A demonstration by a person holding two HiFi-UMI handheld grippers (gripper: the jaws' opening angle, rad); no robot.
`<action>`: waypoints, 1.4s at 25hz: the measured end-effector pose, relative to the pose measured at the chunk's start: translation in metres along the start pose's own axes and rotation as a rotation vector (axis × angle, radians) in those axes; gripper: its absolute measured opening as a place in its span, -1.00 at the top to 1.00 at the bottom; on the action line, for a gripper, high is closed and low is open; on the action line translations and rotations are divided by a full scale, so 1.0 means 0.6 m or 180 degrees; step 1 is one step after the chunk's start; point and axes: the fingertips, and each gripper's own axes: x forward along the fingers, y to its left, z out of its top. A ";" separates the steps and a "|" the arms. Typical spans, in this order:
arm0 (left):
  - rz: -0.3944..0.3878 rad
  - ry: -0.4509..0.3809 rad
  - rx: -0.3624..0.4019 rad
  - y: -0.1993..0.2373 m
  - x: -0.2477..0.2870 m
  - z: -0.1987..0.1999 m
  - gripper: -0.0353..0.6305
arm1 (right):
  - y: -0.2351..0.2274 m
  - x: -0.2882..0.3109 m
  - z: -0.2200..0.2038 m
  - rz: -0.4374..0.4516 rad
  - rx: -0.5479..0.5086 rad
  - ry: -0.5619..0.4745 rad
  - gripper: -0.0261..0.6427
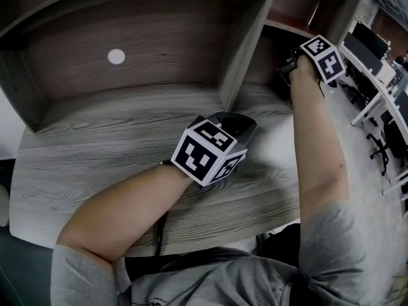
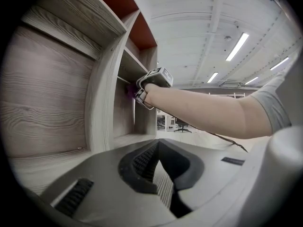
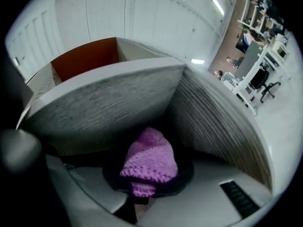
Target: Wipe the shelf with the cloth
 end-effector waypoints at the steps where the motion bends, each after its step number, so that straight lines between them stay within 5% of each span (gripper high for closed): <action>1: -0.0004 0.0001 -0.0007 0.000 0.000 -0.001 0.86 | 0.002 0.001 0.000 0.0045 0.0016 -0.0030 0.74; 7: -0.0022 -0.0005 -0.0038 0.001 0.000 -0.001 0.86 | 0.038 0.004 -0.013 0.0477 -0.0294 -0.0074 0.74; 18: -0.0018 -0.0023 -0.0027 0.004 -0.001 0.001 0.86 | 0.282 -0.073 -0.135 0.2494 -0.1002 0.0403 0.74; 24: -0.0034 -0.0014 -0.0009 0.006 -0.001 -0.001 0.86 | 0.300 -0.100 -0.143 0.3066 -0.1301 0.0572 0.74; 27: -0.0006 -0.0026 -0.0013 0.011 -0.003 0.000 0.86 | 0.282 -0.097 -0.128 0.2723 -0.1559 0.0495 0.73; 35: -0.0003 0.0000 0.0003 0.005 -0.003 -0.001 0.86 | 0.049 -0.096 -0.002 0.0575 -0.1302 0.0094 0.73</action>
